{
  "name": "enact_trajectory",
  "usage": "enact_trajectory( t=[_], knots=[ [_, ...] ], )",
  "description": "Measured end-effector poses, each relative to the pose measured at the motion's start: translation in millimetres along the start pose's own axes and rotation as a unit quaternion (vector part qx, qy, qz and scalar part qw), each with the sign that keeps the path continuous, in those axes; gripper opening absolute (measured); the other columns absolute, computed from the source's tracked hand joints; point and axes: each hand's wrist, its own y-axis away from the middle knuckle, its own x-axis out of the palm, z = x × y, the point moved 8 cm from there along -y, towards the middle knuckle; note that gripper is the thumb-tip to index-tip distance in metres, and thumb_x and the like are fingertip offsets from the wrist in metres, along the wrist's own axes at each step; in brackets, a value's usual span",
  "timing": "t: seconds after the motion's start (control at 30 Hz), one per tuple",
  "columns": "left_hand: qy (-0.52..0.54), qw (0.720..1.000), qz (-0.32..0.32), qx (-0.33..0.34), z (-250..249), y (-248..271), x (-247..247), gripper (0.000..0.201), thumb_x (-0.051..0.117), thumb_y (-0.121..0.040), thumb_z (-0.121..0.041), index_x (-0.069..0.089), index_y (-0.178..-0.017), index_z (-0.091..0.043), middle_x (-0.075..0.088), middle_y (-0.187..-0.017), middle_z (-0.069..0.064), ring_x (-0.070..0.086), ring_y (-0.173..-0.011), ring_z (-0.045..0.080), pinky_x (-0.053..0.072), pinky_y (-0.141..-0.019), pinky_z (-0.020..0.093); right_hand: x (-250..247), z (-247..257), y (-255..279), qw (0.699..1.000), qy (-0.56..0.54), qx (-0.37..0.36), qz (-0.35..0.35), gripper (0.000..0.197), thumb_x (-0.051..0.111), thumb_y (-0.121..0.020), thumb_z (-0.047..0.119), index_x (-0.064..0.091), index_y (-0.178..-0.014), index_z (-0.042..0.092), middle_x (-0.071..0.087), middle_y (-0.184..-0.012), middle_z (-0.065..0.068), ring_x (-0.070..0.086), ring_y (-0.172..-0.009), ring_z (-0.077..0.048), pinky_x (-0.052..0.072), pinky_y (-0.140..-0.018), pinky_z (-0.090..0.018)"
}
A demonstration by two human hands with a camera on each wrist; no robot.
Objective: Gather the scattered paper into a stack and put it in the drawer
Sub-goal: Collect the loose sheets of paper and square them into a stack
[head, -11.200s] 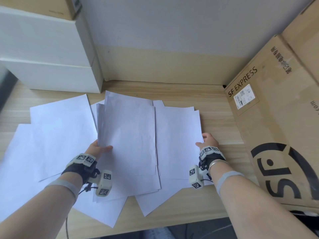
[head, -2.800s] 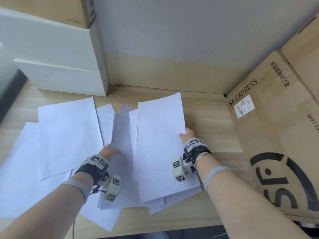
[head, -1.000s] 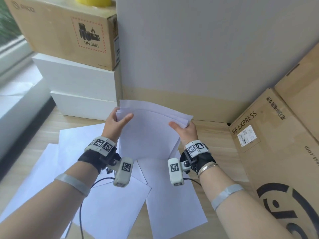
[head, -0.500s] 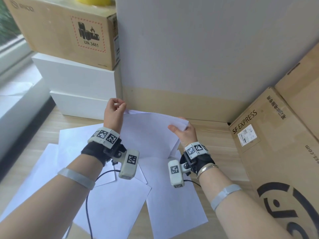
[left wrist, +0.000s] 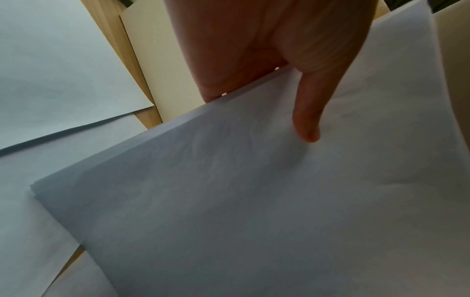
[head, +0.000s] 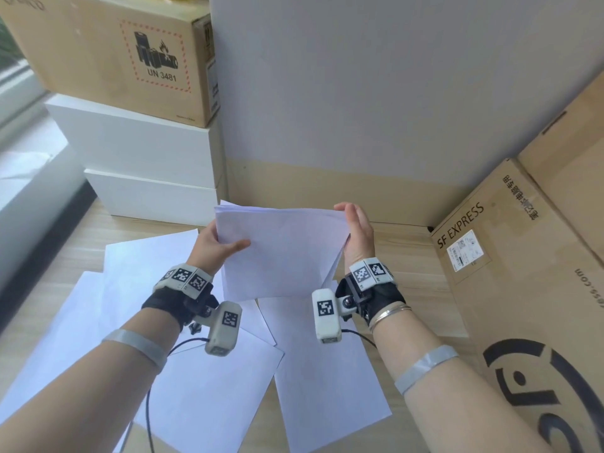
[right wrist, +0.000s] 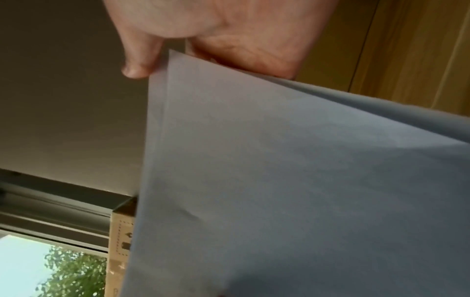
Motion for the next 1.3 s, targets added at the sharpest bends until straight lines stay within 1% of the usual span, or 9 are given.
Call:
enact_trajectory(
  t=[0.23, 0.3, 0.47, 0.53, 0.63, 0.73, 0.9, 1.0, 1.3],
  knots=[
    [0.034, 0.999, 0.01, 0.012, 3, -2, 4, 0.04, 0.072, -0.06, -0.009, 0.061, -0.095, -0.023, 0.072, -0.089, -0.006, 0.068, -0.082, 0.012, 0.055, -0.076, 0.024, -7, 6, -3, 0.999, 0.0, -0.028, -0.024, 0.022, 0.043, -0.088, 0.008, 0.056, -0.075, 0.021, 0.064, -0.06, 0.004, 0.06, -0.065, -0.009, 0.043, -0.072, -0.021],
    [0.033, 0.999, 0.007, 0.011, 9, -2, 3, 0.036, 0.072, -0.063, -0.006, 0.062, -0.092, -0.023, 0.074, -0.075, -0.014, 0.069, -0.07, 0.001, 0.055, -0.067, 0.017, -6, 6, -3, 0.999, -0.018, -0.042, -0.003, 0.011, 0.046, -0.089, 0.025, 0.056, -0.087, 0.023, 0.065, -0.07, -0.002, 0.063, -0.064, -0.006, 0.047, -0.071, -0.018],
    [0.004, 1.0, -0.01, -0.002, 16, -7, 8, 0.01, 0.062, -0.086, -0.006, 0.064, -0.09, -0.016, 0.072, -0.071, -0.013, 0.063, -0.076, 0.013, 0.049, -0.078, 0.028, -1, -13, -5, 0.999, -0.02, -0.012, 0.047, 0.07, 0.069, -0.051, 0.075, 0.052, -0.108, 0.037, 0.066, -0.095, 0.003, 0.059, -0.097, -0.012, 0.04, -0.1, -0.039],
    [0.019, 0.999, -0.025, 0.006, 12, -9, 9, 0.011, 0.06, -0.087, -0.005, 0.063, -0.093, -0.015, 0.071, -0.075, -0.011, 0.065, -0.074, 0.009, 0.05, -0.075, 0.024, -3, -21, -4, 0.998, -0.017, 0.006, 0.052, 0.077, 0.076, -0.049, 0.068, 0.051, -0.114, 0.036, 0.061, -0.105, 0.0, 0.056, -0.103, -0.015, 0.041, -0.102, -0.041],
    [0.034, 0.999, -0.031, 0.012, 10, -12, 8, 0.012, 0.06, -0.087, -0.005, 0.062, -0.094, -0.014, 0.073, -0.065, -0.018, 0.068, -0.062, -0.002, 0.052, -0.069, 0.019, -8, -27, -4, 0.997, 0.011, 0.03, 0.066, 0.075, 0.084, -0.063, 0.02, 0.042, -0.125, 0.012, 0.062, -0.1, 0.0, 0.065, -0.087, -0.004, 0.052, -0.075, -0.015],
    [0.06, 0.998, -0.014, 0.013, 8, -11, 12, 0.013, 0.06, -0.086, -0.003, 0.063, -0.095, -0.012, 0.074, -0.071, -0.014, 0.068, -0.072, 0.005, 0.052, -0.077, 0.025, -17, -34, -2, 0.99, 0.118, 0.05, 0.056, 0.054, 0.07, -0.072, -0.012, 0.047, -0.115, 0.012, 0.063, -0.097, -0.001, 0.065, -0.077, 0.002, 0.051, -0.064, -0.007],
    [0.085, 0.994, 0.07, 0.011, 6, -3, 29, 0.059, 0.088, -0.047, -0.04, 0.066, -0.094, -0.012, 0.077, -0.082, -0.01, 0.072, -0.078, 0.006, 0.056, -0.073, 0.021, -35, -53, 7, 0.974, 0.169, 0.142, 0.051, 0.034, 0.071, -0.075, -0.006, 0.063, -0.108, -0.008, 0.065, -0.104, -0.014, 0.06, -0.073, -0.015, 0.055, -0.075, -0.022],
    [0.089, 0.992, 0.086, -0.001, 17, -2, 32, 0.079, 0.091, -0.029, -0.045, 0.065, -0.096, -0.014, 0.077, -0.082, -0.009, 0.072, -0.078, 0.006, 0.056, -0.068, 0.018, -45, -68, 13, 0.967, 0.174, 0.18, 0.05, 0.014, 0.072, -0.076, -0.002, 0.064, -0.083, 0.007, 0.062, -0.097, -0.008, 0.061, -0.081, -0.018, 0.05, -0.07, -0.025],
    [-0.098, 0.986, 0.05, -0.123, 80, -3, 32, 0.034, 0.077, -0.067, -0.003, 0.063, -0.098, -0.002, 0.061, -0.106, 0.017, 0.059, -0.108, 0.037, 0.043, -0.103, 0.05, -46, -93, 26, 0.966, 0.164, 0.197, 0.045, 0.031, 0.073, -0.074, -0.003, 0.057, -0.069, 0.023, 0.064, -0.092, -0.005, 0.059, -0.085, -0.016, 0.049, -0.083, -0.034]
  ],
)
